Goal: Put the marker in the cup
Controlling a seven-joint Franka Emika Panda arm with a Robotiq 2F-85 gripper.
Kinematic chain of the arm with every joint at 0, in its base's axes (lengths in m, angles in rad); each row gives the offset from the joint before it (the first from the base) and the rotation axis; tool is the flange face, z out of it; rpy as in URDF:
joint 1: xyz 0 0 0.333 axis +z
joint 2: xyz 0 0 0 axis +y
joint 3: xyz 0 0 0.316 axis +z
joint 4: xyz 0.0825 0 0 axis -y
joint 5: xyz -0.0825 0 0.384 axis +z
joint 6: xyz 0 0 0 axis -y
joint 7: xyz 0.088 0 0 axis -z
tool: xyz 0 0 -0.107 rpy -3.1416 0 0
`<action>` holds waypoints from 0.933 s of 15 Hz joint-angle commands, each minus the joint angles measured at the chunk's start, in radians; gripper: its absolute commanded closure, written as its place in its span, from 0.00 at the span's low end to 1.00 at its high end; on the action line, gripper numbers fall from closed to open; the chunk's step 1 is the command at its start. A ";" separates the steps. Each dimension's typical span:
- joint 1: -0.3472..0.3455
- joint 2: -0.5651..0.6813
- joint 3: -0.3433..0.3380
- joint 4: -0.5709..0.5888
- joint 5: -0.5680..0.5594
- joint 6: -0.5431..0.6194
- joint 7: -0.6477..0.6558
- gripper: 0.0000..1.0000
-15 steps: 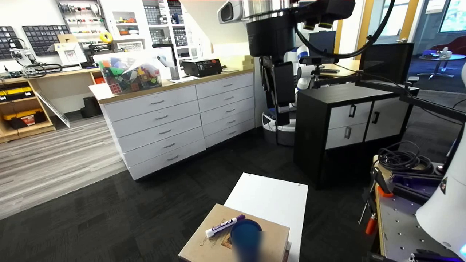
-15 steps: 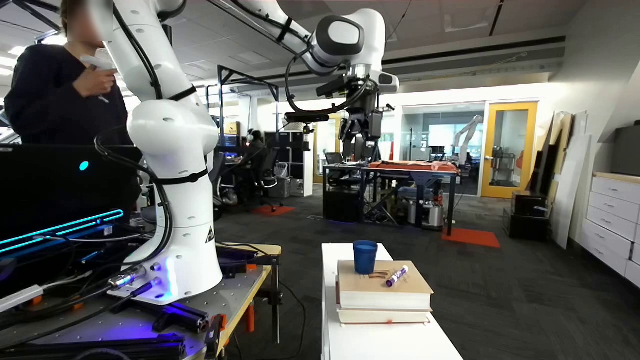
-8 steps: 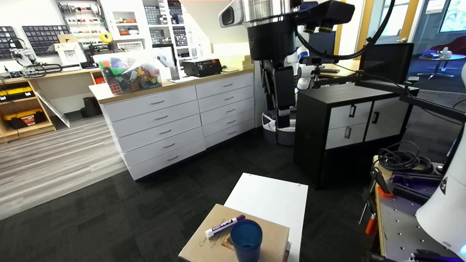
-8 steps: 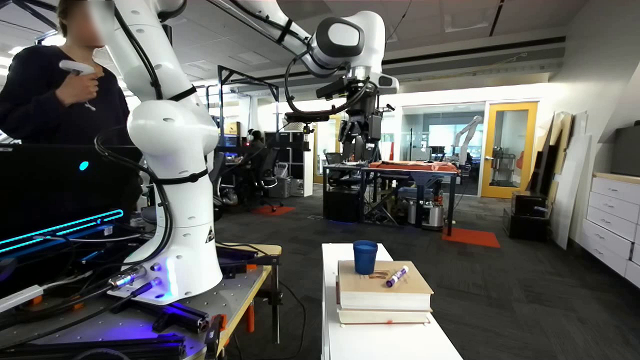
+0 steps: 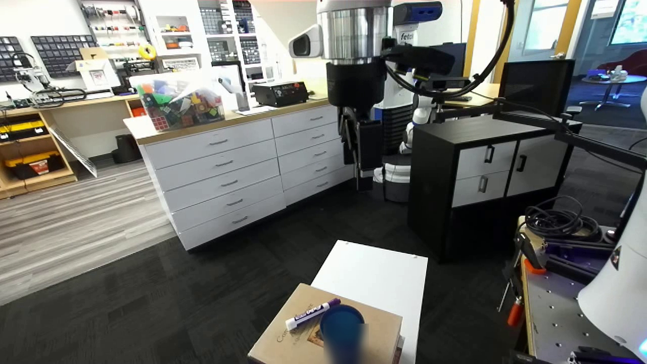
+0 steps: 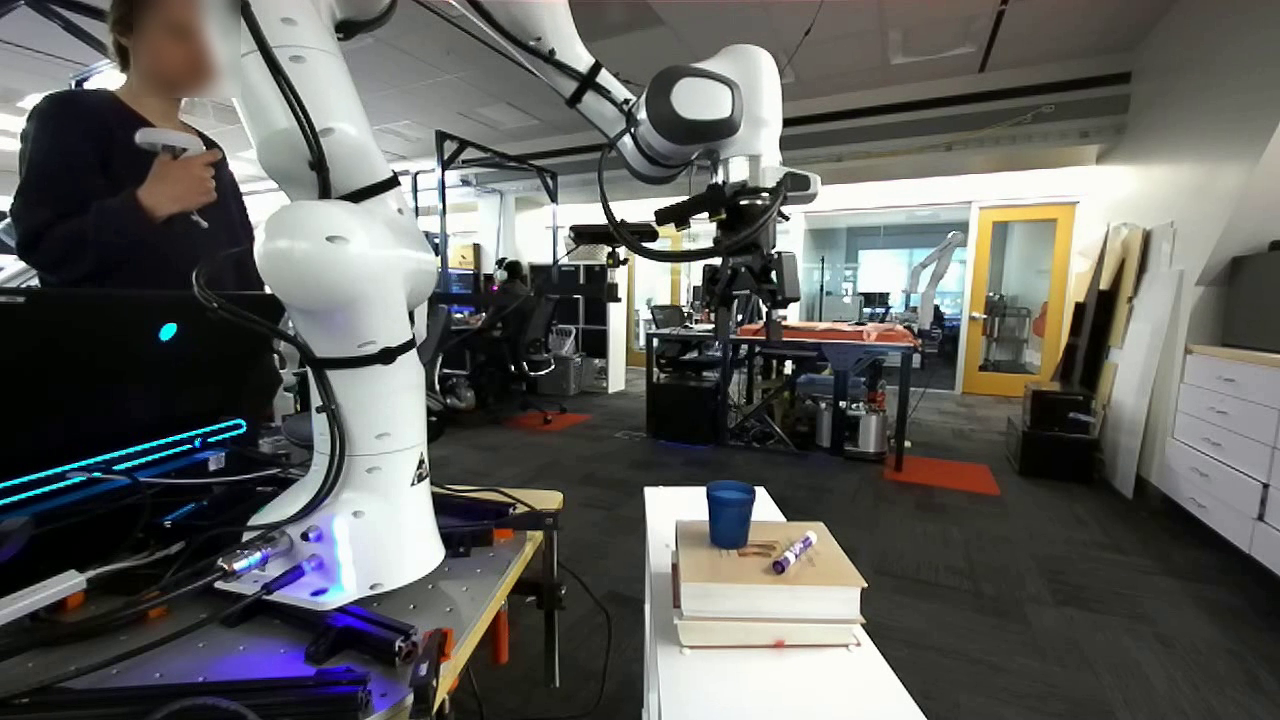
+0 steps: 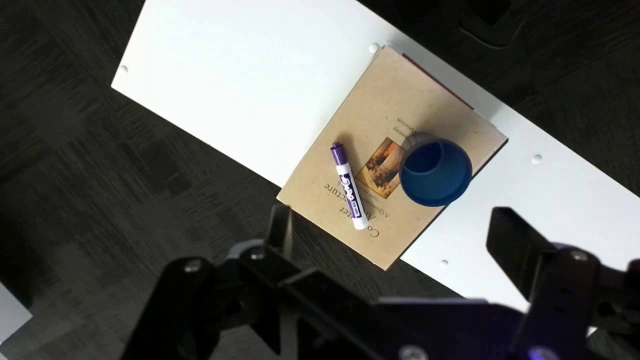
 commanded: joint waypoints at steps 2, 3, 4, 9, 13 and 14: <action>0.008 0.061 -0.045 0.002 -0.002 0.100 -0.127 0.00; 0.009 0.077 -0.054 0.004 0.009 0.113 -0.155 0.00; 0.011 0.089 -0.062 0.004 0.020 0.127 -0.184 0.00; 0.014 0.144 -0.078 0.011 0.068 0.172 -0.305 0.00; 0.013 0.175 -0.072 0.003 0.103 0.199 -0.413 0.00; 0.013 0.181 -0.070 0.002 0.109 0.202 -0.438 0.00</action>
